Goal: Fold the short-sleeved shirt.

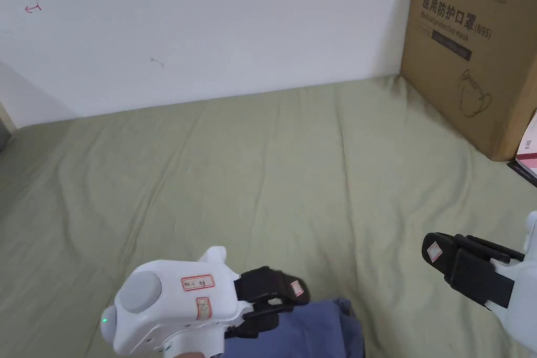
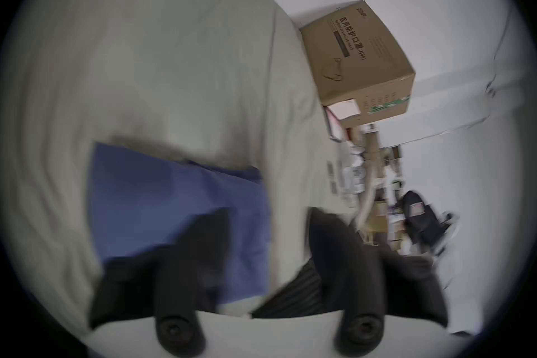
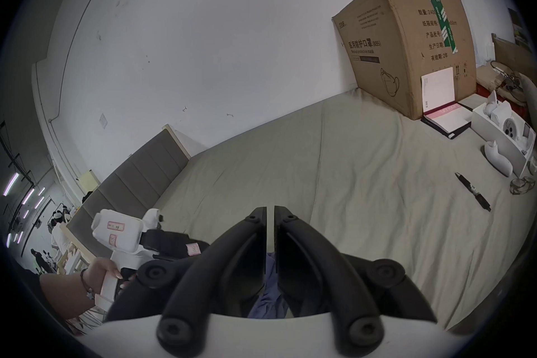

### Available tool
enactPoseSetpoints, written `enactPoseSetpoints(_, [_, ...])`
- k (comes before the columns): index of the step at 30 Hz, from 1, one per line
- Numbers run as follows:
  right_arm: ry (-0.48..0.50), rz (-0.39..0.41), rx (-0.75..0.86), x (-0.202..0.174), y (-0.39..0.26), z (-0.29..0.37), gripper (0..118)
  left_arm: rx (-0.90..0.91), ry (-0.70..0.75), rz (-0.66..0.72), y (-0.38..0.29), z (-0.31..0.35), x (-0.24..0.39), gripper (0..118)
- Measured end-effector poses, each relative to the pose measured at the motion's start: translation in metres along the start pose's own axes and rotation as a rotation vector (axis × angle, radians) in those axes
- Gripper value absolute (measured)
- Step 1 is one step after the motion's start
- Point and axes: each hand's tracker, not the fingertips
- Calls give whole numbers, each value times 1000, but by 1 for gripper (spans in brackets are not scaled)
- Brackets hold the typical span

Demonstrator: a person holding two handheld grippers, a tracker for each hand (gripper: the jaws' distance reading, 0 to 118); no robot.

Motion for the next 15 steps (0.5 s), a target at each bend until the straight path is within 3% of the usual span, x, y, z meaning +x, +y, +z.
enactPoseSetpoints(3, [-3, -1, 7, 1, -1, -1, 5, 29, 121, -144, -6, 2, 8, 1])
enactPoseSetpoints(8, [-5, -4, 16, 0, 1, 0, 5, -107, 50, -158, -22, -45, 19, 1])
enactPoseSetpoints(12, [-22, -20, 25, 2, 3, 1, 5, -239, 180, -211, -35, -103, 26, 1])
enactPoseSetpoints(15, [-6, 11, 84, 3, 6, 10, 5, -251, 164, -195, -39, -132, 27, 0])
